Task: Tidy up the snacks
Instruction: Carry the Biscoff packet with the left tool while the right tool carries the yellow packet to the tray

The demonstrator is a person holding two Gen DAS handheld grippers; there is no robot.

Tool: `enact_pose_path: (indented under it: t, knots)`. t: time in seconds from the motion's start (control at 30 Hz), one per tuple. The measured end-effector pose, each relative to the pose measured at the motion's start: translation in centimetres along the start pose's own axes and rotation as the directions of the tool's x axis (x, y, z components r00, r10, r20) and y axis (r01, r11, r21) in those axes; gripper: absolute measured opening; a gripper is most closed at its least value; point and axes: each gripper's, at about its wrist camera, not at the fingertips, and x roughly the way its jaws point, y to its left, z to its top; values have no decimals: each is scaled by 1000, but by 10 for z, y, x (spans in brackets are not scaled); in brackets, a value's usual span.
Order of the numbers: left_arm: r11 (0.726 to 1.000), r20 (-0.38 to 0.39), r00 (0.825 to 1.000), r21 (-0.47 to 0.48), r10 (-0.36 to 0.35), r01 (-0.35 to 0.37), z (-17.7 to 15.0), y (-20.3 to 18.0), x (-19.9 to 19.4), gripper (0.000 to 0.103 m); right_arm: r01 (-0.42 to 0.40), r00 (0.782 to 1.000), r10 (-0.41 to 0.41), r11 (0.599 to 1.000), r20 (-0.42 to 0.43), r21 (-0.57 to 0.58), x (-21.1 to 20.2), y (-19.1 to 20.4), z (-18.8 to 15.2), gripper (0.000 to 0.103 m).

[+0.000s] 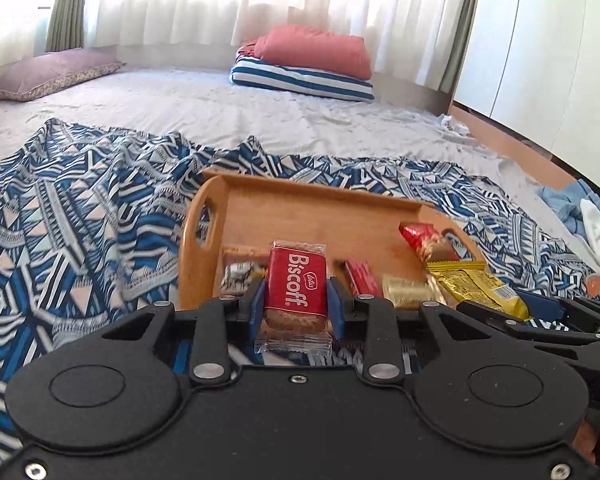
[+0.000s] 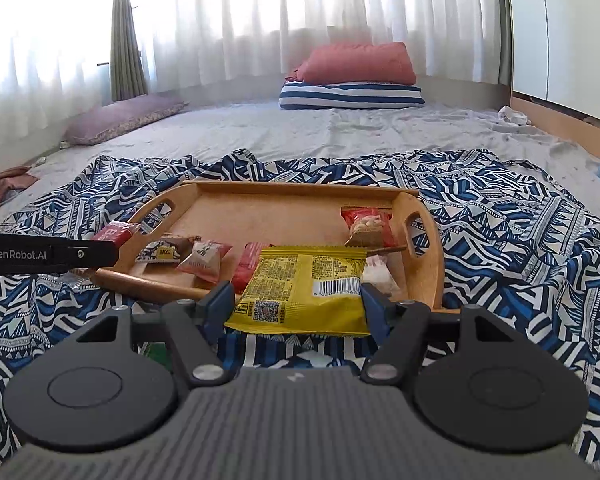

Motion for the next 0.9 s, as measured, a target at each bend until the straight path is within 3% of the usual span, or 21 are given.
enact_pose_path:
  t: [0.43,0.73,0.9]
  knots:
    - [999,-33,999,-37,5,-6,43,1,89,31,-10,998,19,991,-62,135,81,-19,42,70]
    - [999,-79,997,-34,7,-9,49,-4,145,31,65,996,-64,998,-65,18,118,-5,42,70]
    - [999,-95,995,-31,16,-19,45,-4,164,31,69,996,-69,998,-59,1,127,-3,38,70]
